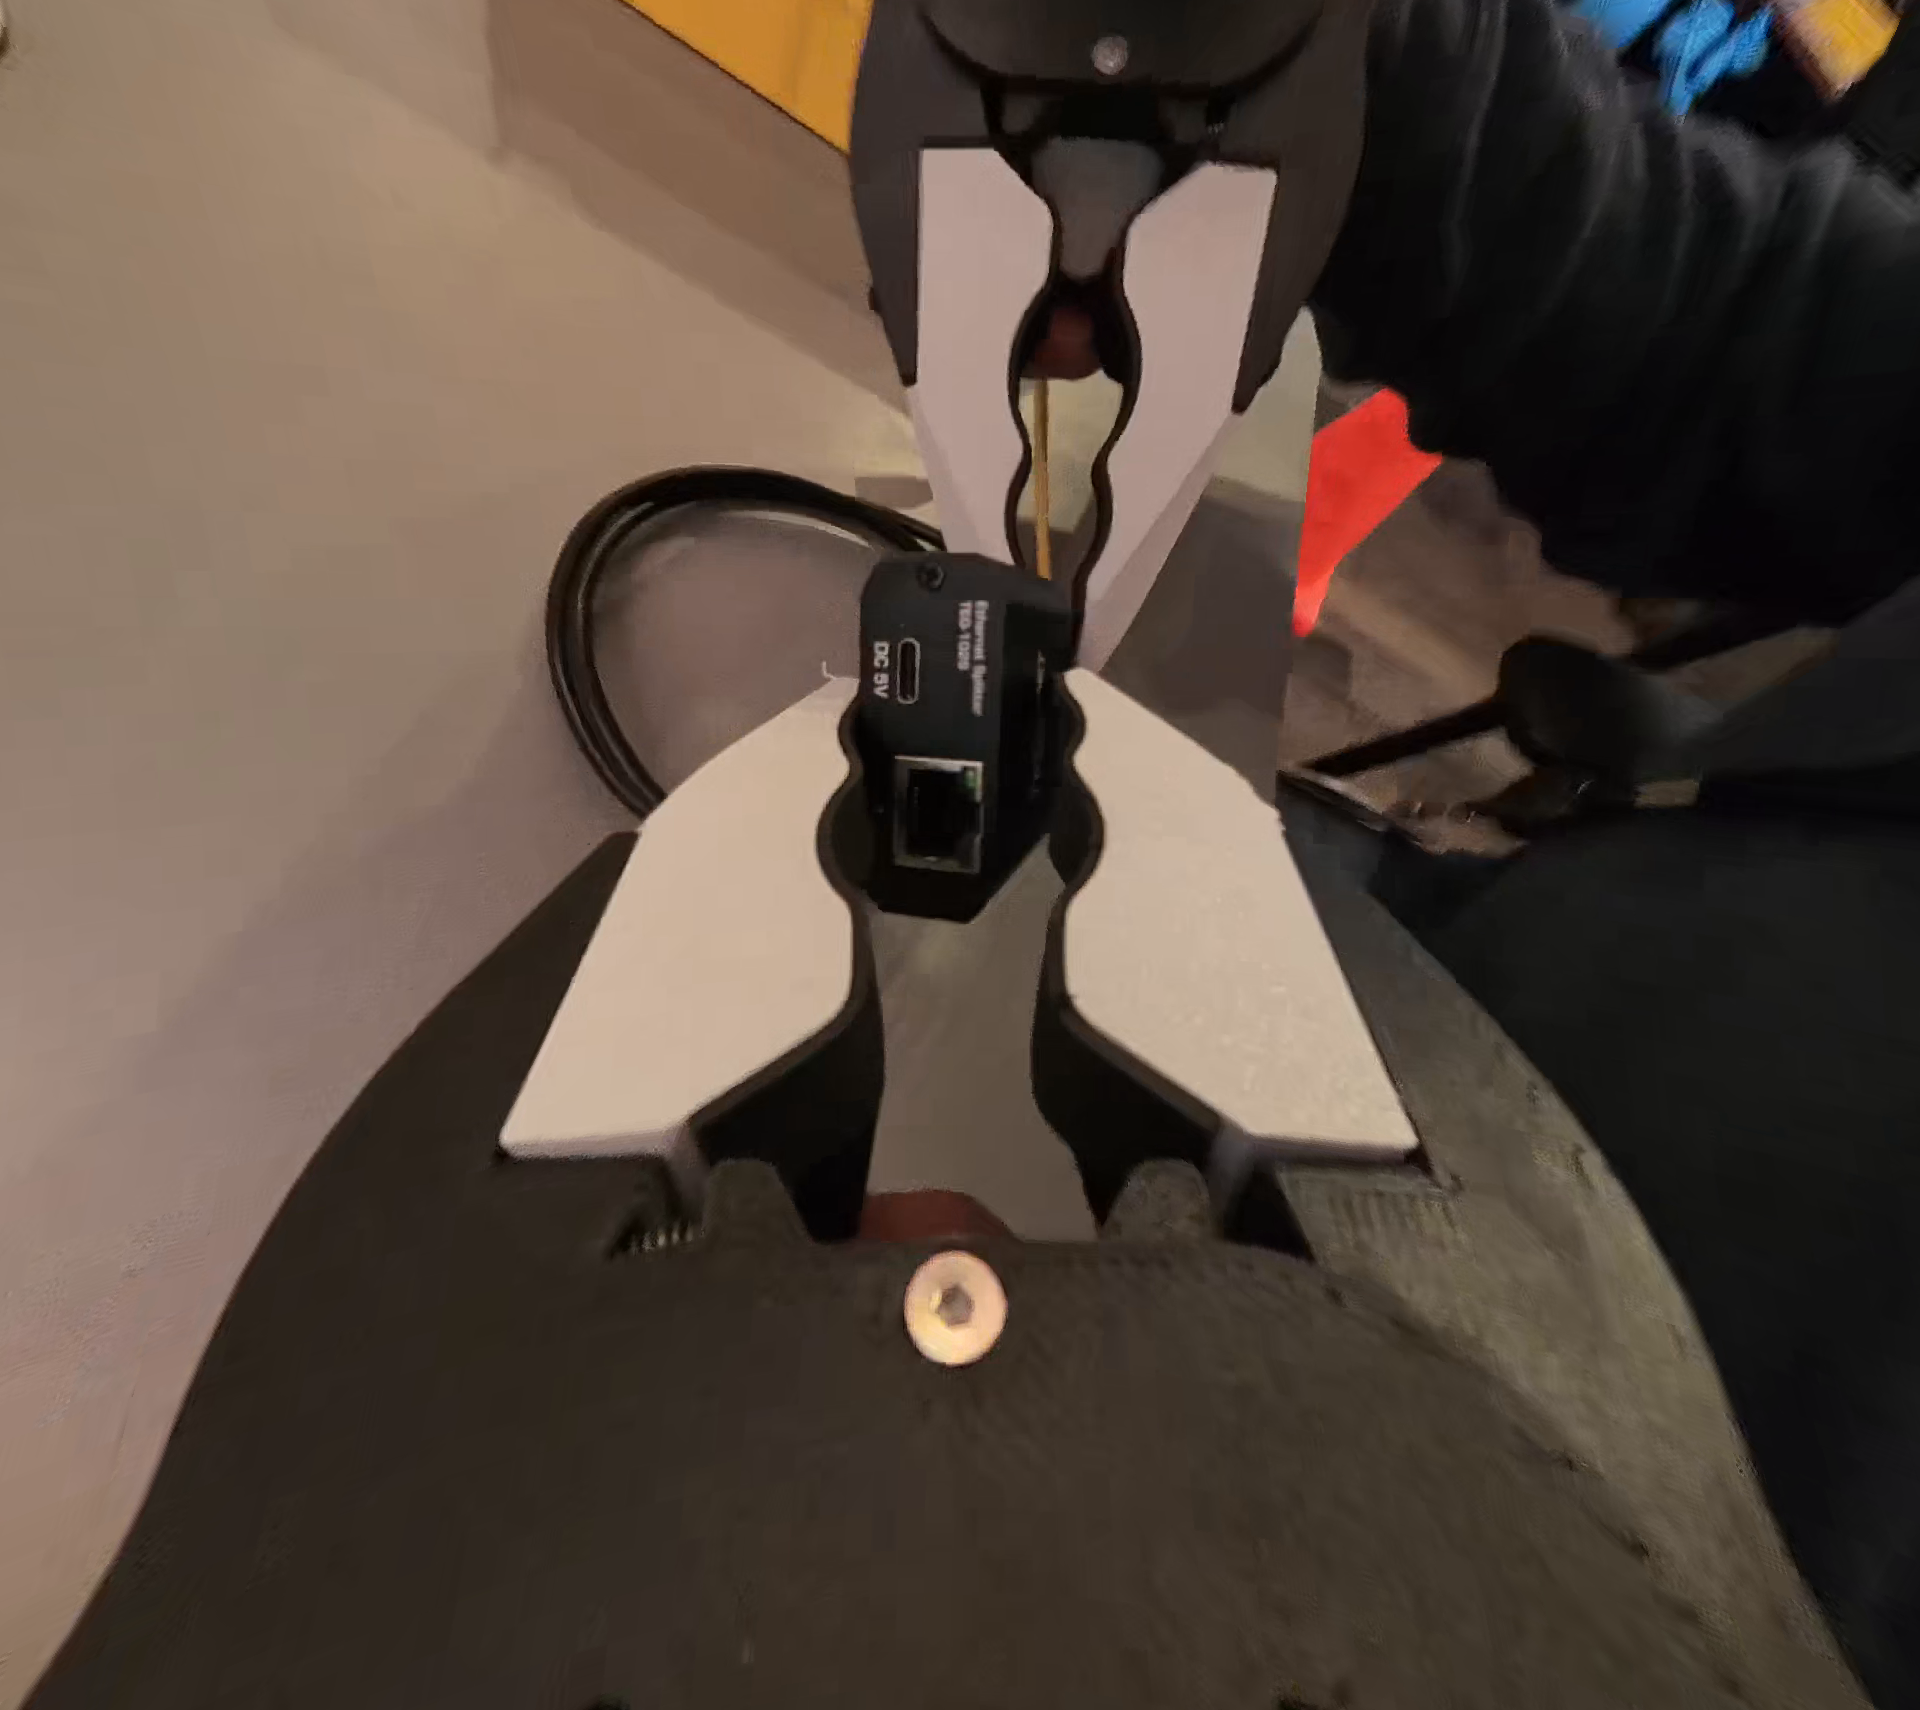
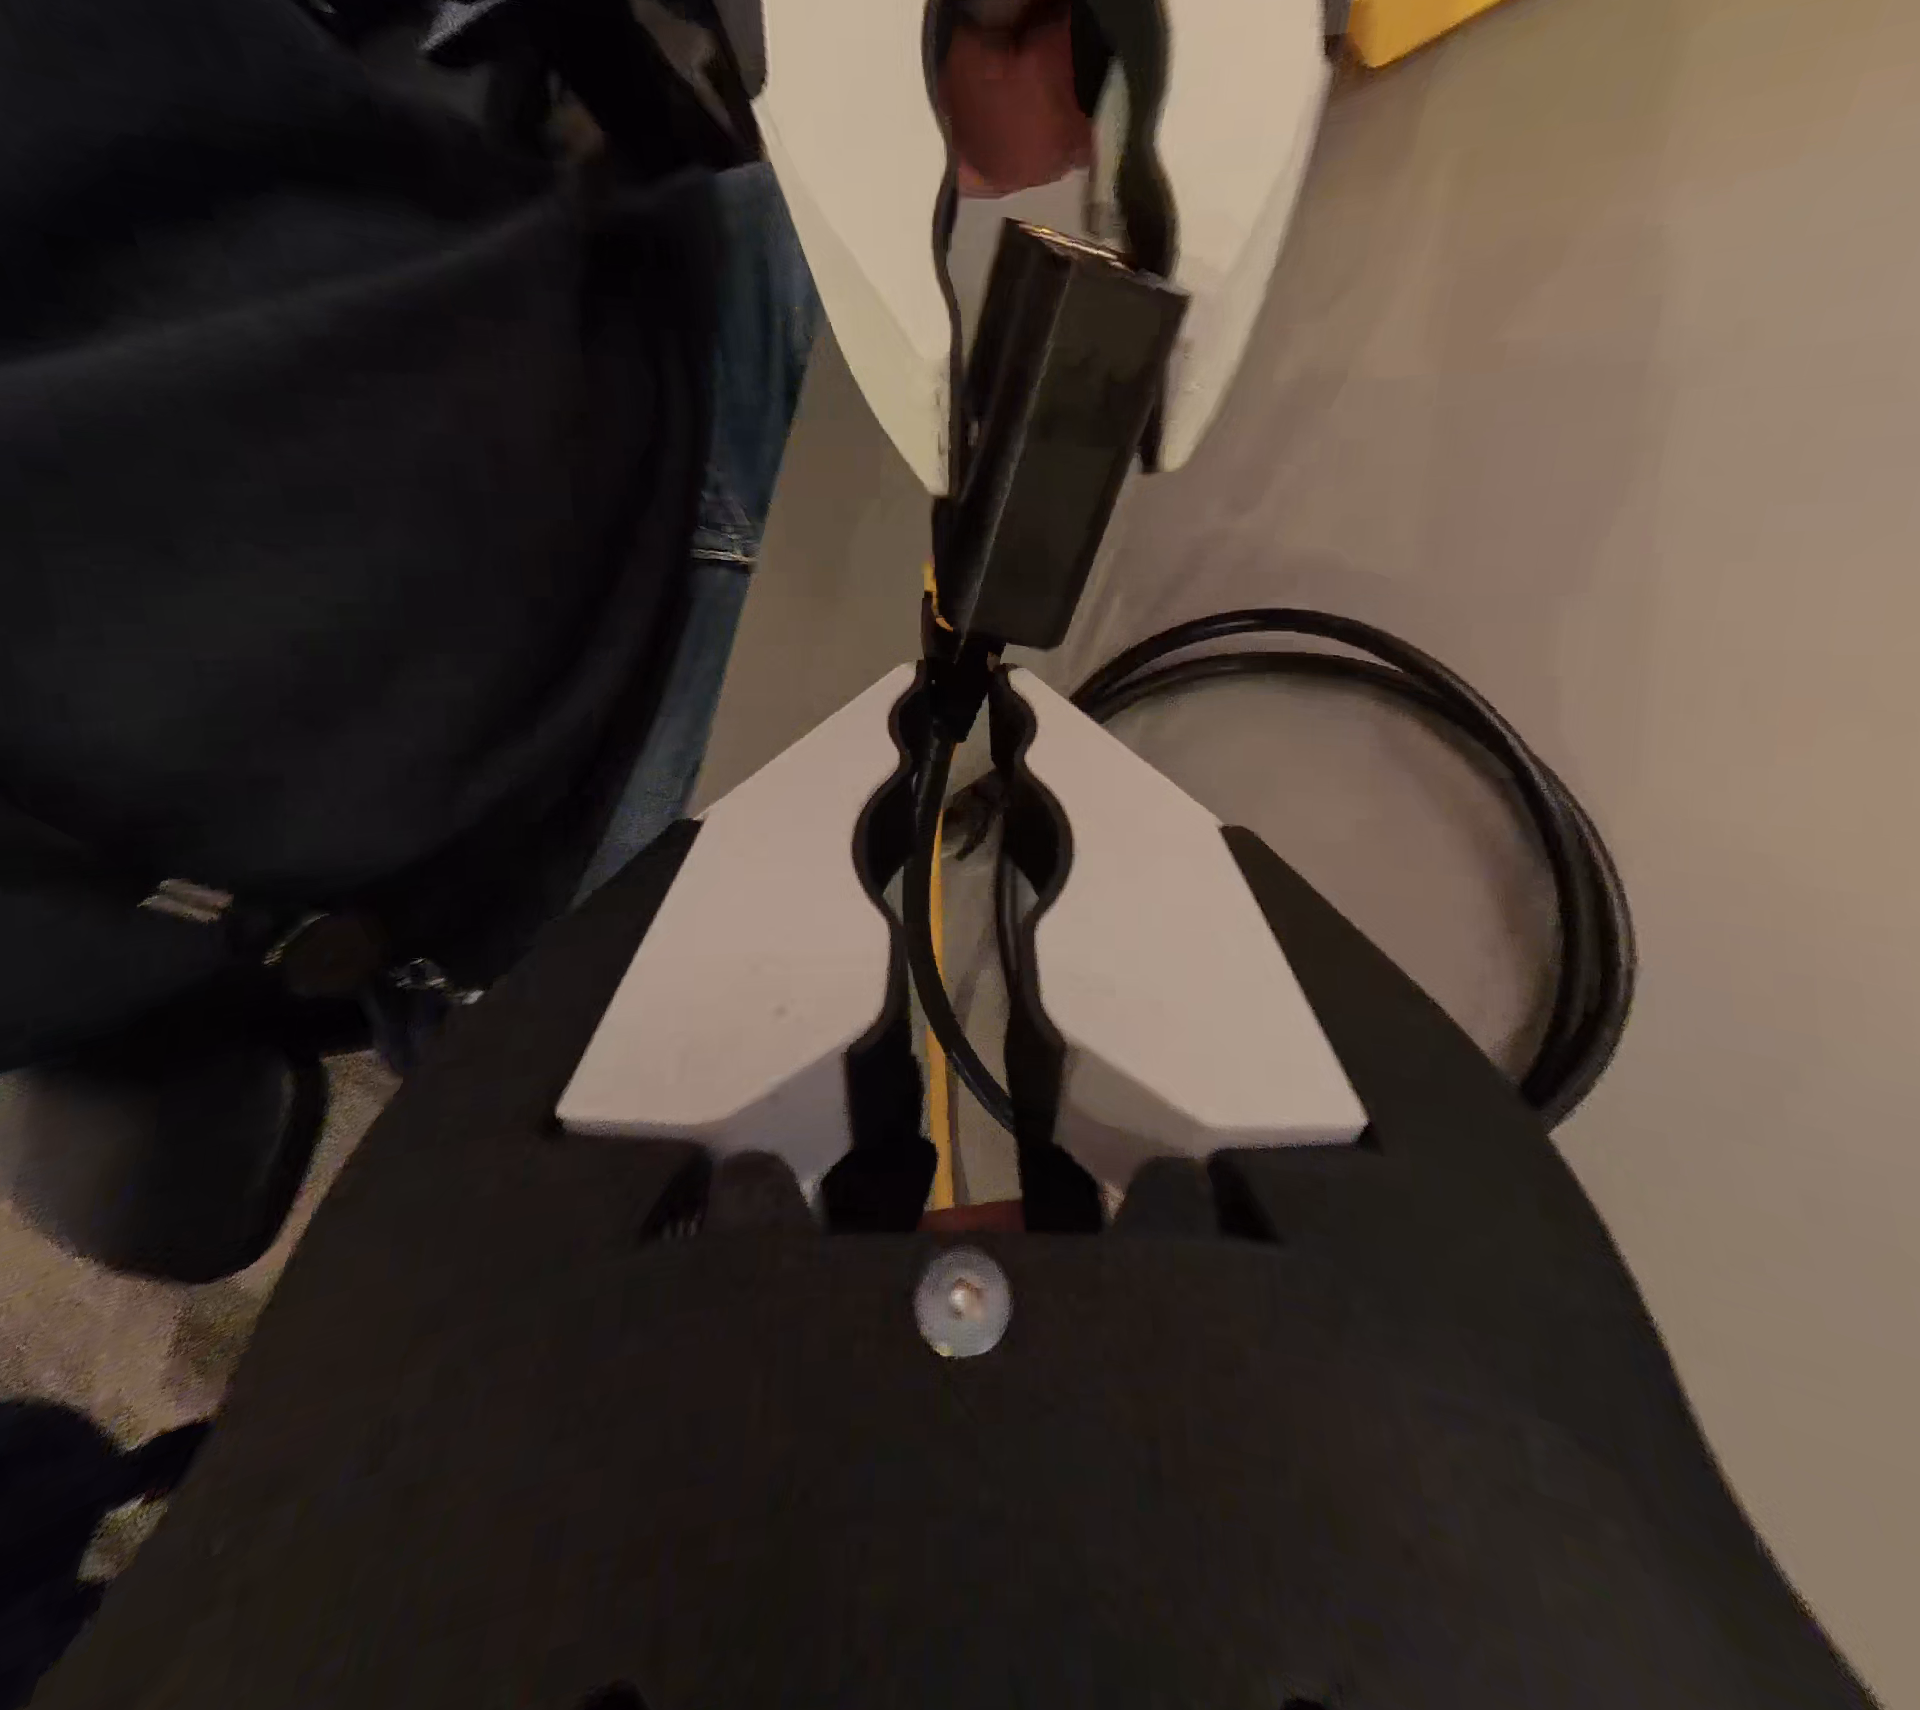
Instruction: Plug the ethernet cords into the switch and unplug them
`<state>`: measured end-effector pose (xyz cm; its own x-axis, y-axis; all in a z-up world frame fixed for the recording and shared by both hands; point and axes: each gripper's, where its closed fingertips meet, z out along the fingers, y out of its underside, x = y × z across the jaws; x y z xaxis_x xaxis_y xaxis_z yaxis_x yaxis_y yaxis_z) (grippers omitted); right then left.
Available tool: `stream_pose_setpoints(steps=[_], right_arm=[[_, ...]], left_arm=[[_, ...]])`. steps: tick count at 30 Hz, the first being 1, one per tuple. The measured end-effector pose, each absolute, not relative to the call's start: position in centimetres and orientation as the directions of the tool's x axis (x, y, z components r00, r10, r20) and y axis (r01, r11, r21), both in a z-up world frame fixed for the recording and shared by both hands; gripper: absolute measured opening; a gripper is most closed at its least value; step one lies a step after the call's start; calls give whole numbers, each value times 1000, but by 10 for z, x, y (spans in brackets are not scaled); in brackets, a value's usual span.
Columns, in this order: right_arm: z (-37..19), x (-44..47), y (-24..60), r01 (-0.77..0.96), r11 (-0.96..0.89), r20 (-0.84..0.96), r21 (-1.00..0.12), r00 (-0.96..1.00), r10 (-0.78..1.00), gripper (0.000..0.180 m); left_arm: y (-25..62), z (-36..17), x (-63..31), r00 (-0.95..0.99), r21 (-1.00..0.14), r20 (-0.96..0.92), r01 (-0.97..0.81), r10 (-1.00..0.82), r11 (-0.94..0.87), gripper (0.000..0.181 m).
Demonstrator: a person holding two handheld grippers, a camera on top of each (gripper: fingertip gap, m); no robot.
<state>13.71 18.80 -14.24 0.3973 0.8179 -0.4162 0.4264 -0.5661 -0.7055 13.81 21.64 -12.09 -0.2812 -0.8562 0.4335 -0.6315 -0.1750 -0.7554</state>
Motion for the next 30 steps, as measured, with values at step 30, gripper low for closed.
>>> stream_pose_setpoints(steps=[30], right_arm=[[-181,138,219,726,-437,133,-531,581,803,71]], left_arm=[[207,-124,153,8,-511,850,-227,-526,-829,25]])
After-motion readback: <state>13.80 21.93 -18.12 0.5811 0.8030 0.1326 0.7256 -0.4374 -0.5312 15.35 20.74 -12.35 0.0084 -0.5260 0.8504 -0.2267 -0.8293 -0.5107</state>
